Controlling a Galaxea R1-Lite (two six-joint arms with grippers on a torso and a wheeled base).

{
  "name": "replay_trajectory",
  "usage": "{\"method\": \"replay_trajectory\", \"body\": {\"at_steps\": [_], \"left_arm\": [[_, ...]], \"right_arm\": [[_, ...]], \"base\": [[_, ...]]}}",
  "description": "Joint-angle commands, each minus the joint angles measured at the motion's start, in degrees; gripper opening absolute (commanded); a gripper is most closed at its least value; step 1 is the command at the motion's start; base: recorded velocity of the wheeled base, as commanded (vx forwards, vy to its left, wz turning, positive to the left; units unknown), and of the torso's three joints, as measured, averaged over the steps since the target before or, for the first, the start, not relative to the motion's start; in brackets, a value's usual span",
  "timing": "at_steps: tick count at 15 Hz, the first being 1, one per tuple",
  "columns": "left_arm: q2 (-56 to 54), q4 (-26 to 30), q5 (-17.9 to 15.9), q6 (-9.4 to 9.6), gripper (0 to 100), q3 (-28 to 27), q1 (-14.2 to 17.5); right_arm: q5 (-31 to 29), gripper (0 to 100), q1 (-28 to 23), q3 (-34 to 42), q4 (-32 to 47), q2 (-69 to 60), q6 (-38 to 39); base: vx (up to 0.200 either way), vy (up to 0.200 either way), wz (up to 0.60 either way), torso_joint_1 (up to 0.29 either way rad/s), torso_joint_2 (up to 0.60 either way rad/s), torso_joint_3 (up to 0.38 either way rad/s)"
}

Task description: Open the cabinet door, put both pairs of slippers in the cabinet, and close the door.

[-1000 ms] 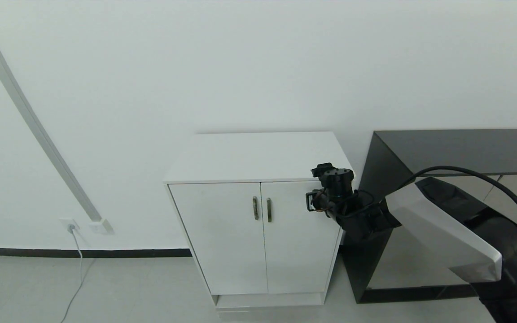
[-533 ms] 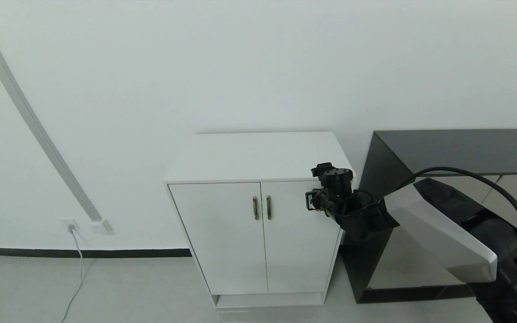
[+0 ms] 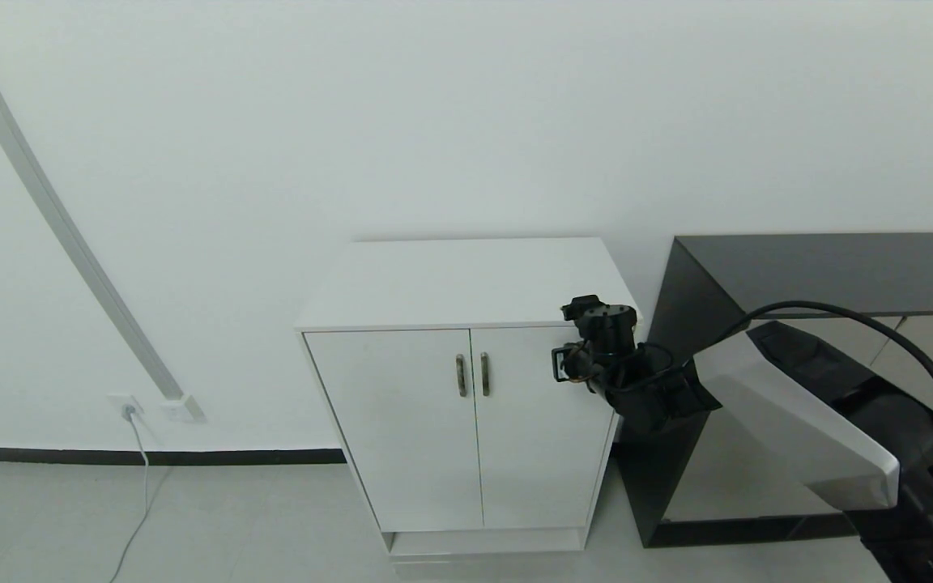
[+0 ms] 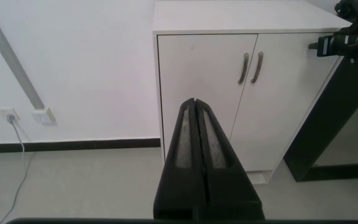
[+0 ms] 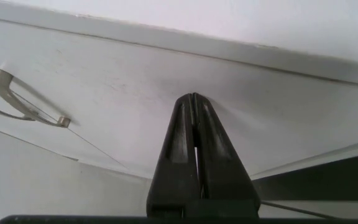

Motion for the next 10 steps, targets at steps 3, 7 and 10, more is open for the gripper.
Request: {"method": "replay_trajectory", "body": {"at_steps": [3,7,10], "left_arm": [[-0.01,0.0,0.04,0.0,0,0.01,0.0],[-0.01,0.0,0.04,0.0,0,0.01,0.0],[-0.01,0.0,0.04,0.0,0,0.01,0.0]], "right_arm": [[0.01,0,0.69,11.34,-4.47,-8.0,0.2],[-0.25,0,0.69,28.04,-12.11,-17.93,0.28],[-0.6,0,0.34,41.57,-17.3,-27.16,0.28]], "base": [[0.0,0.0,0.0,0.0,0.0,0.0],[0.0,0.0,0.0,0.0,0.0,0.0],[0.0,0.0,0.0,0.0,0.0,0.0]]}}
